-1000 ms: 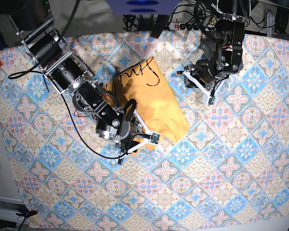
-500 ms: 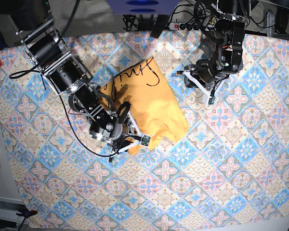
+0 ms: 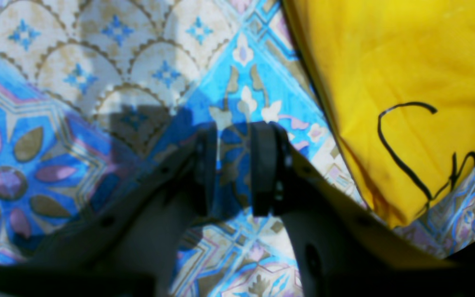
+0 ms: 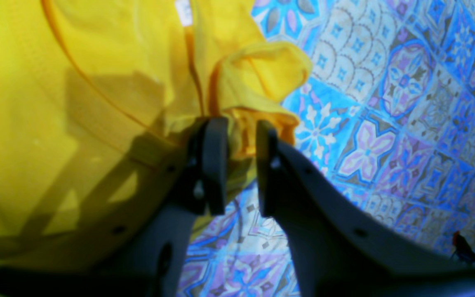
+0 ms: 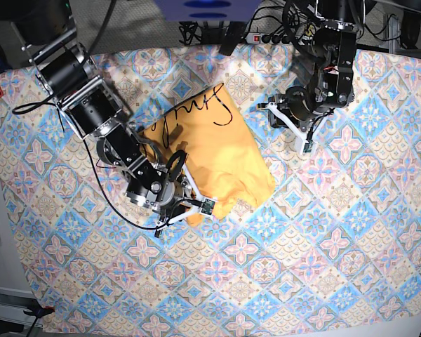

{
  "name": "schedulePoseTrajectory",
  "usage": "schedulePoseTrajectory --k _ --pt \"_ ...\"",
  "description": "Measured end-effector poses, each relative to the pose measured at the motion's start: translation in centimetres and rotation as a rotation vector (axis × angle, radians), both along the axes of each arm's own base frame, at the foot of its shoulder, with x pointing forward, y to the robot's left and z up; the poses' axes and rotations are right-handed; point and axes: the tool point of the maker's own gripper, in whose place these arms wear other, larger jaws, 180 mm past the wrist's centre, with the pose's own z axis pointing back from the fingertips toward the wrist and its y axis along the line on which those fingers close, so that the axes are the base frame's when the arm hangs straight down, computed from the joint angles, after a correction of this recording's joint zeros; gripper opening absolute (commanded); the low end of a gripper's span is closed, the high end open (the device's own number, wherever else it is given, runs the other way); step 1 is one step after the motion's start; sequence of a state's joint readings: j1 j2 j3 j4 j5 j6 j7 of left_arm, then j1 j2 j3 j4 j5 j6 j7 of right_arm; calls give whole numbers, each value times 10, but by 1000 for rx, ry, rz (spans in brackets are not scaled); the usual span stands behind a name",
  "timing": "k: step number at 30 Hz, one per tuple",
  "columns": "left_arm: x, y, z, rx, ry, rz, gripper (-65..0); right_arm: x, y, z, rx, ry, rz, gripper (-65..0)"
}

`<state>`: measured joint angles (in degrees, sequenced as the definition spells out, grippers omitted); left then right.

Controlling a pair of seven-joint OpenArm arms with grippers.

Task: Fold the T-shirt properly
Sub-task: 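Drag the shirt edge with the right gripper along the bundle's side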

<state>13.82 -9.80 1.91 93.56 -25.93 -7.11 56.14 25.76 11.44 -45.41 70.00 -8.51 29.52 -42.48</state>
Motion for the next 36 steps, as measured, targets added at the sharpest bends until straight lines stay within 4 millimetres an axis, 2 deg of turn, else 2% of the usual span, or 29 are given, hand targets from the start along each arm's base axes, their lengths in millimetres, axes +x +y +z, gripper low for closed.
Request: schedulePoseTrajectory --k 4,8,11,18,21,25,27,29,32,34,36 --pt "-3 0 -1 0 5 0 -514 2 -5 -6 -11 20 -11 -600" --pt "-4 0 -2 0 8 0 -514 10 -7 2 -15 0 -16 -618" --pt "-4 0 -2 0 8 0 -514 18 -8 9 -8 -17 -20 -618" --pt "-10 0 -5 -3 21 2 -514 50 -1 43 113 -69 -126 -617" --pt "-11 0 -5 -3 23 2 -514 56 -3 38 104 -44 -139 -617" --pt "-10 -2 -4 -6 19 1 -514 58 -8 20 105 -1 -157 -617" --pt "-11 -2 -5 -7 22 1 -514 58 -7 20 106 0 -154 -616" --pt "-11 -2 -5 -7 21 1 -514 60 -4 31 116 -36 -142 -607" --pt "-11 -2 -5 -6 21 0 -514 69 -6 66 140 -132 -108 -568" --pt "-11 -2 -5 -6 23 1 -514 69 -24 75 87 -161 -133 -561" --pt "-10 -2 -5 -6 20 1 -514 58 -40 71 37 -164 -146 -561"
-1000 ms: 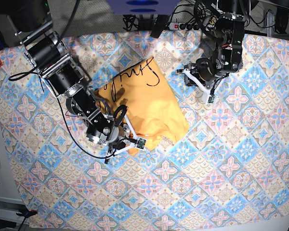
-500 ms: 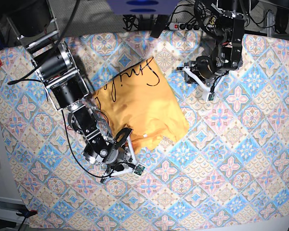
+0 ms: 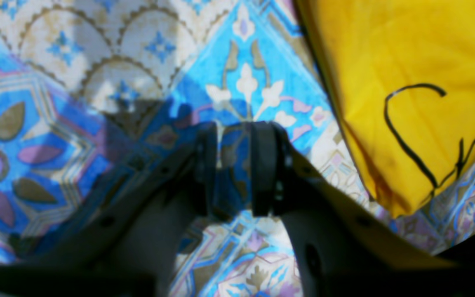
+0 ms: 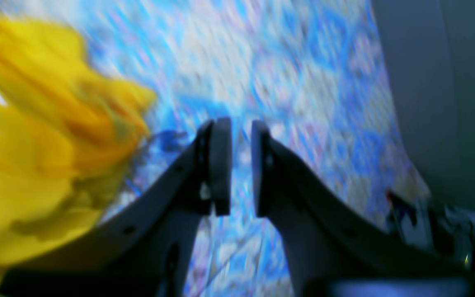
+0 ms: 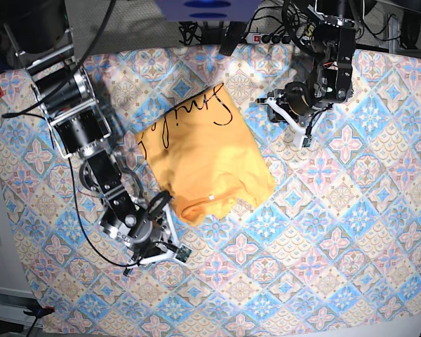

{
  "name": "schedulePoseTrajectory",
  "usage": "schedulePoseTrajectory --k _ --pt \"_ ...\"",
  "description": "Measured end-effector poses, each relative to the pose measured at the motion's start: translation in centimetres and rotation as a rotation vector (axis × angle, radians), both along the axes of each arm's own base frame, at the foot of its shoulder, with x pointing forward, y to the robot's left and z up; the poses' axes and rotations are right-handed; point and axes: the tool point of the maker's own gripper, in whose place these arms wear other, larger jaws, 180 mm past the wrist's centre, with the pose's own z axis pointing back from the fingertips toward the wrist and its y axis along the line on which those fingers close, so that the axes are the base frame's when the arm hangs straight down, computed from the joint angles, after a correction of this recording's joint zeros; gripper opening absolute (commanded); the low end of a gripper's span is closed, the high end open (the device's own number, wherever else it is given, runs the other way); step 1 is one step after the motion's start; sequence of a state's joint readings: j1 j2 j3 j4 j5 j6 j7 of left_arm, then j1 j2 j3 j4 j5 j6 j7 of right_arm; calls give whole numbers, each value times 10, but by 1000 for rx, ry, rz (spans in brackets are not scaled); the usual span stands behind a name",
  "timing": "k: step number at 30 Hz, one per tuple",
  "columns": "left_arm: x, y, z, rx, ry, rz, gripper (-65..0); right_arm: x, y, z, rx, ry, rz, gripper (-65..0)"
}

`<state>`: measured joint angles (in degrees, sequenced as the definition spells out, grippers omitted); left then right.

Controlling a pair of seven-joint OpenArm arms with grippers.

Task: Fold the T-shirt properly
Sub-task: 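Drag the shirt edge with the right gripper along the bundle's side, then release the shirt edge and lift the right gripper away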

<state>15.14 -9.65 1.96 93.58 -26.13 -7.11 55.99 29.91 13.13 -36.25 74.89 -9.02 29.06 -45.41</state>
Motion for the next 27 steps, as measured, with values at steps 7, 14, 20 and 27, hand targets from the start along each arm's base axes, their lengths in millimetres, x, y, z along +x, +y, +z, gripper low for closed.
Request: schedulePoseTrajectory --k 7,14,20,27 --pt "2 1 1 1 -3 1 -514 -55 8 -32 8 74 51 -555" --pt "2 0 1 0 -5 1 -514 -66 17 -63 -18 138 84 -555" --pt "2 0 1 -1 -4 1 -514 -75 42 -92 12 217 134 -555" --pt "2 0 1 0 -6 1 -514 -45 65 -78 67 185 145 -555"
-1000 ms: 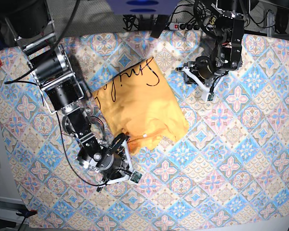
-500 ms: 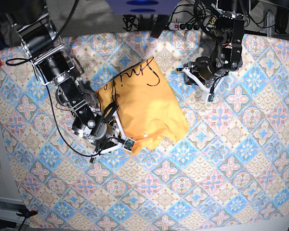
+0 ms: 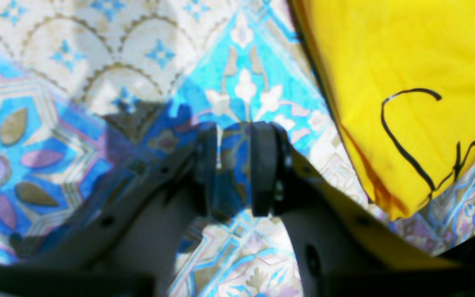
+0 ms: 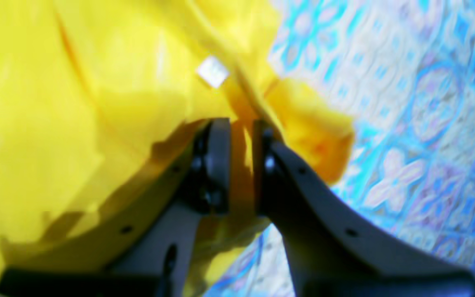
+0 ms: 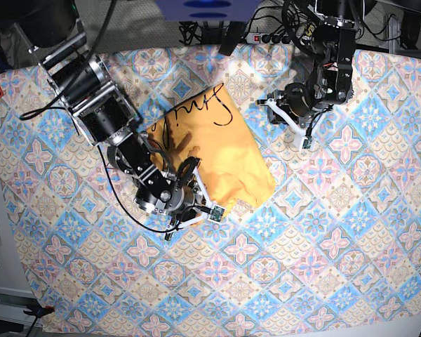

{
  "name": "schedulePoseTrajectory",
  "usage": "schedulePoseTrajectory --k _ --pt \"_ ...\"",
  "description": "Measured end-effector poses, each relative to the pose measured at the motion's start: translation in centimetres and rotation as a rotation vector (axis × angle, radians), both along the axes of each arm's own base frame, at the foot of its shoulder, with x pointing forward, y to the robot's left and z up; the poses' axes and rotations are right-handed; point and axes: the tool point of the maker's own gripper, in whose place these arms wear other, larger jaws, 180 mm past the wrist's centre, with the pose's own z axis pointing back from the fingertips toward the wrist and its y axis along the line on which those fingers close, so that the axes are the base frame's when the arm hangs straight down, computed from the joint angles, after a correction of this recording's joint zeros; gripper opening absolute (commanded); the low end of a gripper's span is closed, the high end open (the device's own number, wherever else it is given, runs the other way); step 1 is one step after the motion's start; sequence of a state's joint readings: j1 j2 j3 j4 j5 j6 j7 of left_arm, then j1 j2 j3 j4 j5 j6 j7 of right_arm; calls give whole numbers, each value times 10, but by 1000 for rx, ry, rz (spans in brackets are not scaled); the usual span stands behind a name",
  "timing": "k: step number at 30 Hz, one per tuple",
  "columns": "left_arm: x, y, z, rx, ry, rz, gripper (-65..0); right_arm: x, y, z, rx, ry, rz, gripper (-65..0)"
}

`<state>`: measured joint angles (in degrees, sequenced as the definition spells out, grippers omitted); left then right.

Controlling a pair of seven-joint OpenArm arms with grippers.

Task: Fold the T-shirt properly
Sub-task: 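Release the shirt edge and lift the right gripper away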

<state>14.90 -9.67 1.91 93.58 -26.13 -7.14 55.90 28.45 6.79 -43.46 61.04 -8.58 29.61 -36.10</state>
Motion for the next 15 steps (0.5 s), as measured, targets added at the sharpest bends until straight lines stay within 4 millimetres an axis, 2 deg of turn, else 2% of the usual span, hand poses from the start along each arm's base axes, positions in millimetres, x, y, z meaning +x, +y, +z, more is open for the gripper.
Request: schedulePoseTrajectory --k 4,9,15 --pt "0 0 0 1 1 0 -514 19 -3 3 12 -8 -12 -555" --pt "0 1 0 1 0 1 -514 30 -16 -9 22 19 -40 -555" --pt "0 1 0 1 1 1 -514 15 5 -32 93 84 -34 -555"
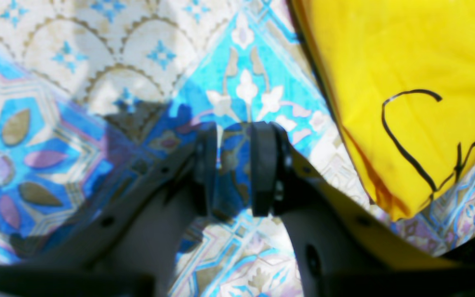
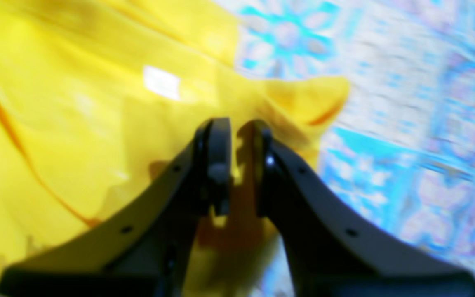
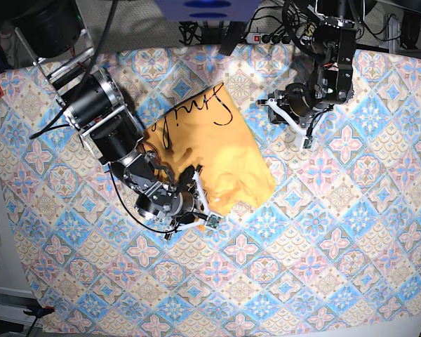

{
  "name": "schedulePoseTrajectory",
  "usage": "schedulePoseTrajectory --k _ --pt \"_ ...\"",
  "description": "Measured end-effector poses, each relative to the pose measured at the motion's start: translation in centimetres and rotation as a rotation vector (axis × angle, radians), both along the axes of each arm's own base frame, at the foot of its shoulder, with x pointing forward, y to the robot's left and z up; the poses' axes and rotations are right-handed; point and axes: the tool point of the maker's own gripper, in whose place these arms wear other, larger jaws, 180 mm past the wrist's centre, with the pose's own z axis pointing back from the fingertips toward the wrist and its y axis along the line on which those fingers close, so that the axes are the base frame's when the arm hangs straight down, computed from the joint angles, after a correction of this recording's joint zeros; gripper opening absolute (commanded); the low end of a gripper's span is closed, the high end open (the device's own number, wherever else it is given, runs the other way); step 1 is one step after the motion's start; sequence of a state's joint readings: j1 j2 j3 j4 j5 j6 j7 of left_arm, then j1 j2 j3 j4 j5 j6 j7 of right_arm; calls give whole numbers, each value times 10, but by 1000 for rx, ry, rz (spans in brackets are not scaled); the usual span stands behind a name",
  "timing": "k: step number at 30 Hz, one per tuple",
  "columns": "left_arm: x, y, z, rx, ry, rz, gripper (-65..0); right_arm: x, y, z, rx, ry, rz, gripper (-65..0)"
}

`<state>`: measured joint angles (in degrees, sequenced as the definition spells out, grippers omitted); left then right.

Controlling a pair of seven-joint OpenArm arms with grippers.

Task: Fold the T-shirt properly
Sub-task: 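Release the shirt edge and lift the right gripper away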

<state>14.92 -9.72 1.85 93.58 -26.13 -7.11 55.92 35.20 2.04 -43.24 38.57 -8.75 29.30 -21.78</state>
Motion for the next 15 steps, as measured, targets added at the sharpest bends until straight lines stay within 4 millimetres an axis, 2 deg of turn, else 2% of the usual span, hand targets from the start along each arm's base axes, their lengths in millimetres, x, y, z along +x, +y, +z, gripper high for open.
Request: schedulePoseTrajectory --k 4,7,9,12,14,15 --pt "0 -1 0 -1 0 -1 -514 -2 11 -2 26 9 7 -534" --pt "0 -1 3 -1 -7 0 -514 2 14 8 22 -20 18 -532" --pt "1 -2 10 -2 -28 -3 -514 10 16 27 12 -71 29 -532" --pt "5 -5 21 -9 -61 -12 -514 26 8 66 0 -187 46 -532" --pt "8 -6 23 -10 -72 -14 -514 30 -9 81 -16 -233 30 -533" --pt "9 -8 24 -15 -73 -12 -514 30 -23 81 -29 -232 7 -533"
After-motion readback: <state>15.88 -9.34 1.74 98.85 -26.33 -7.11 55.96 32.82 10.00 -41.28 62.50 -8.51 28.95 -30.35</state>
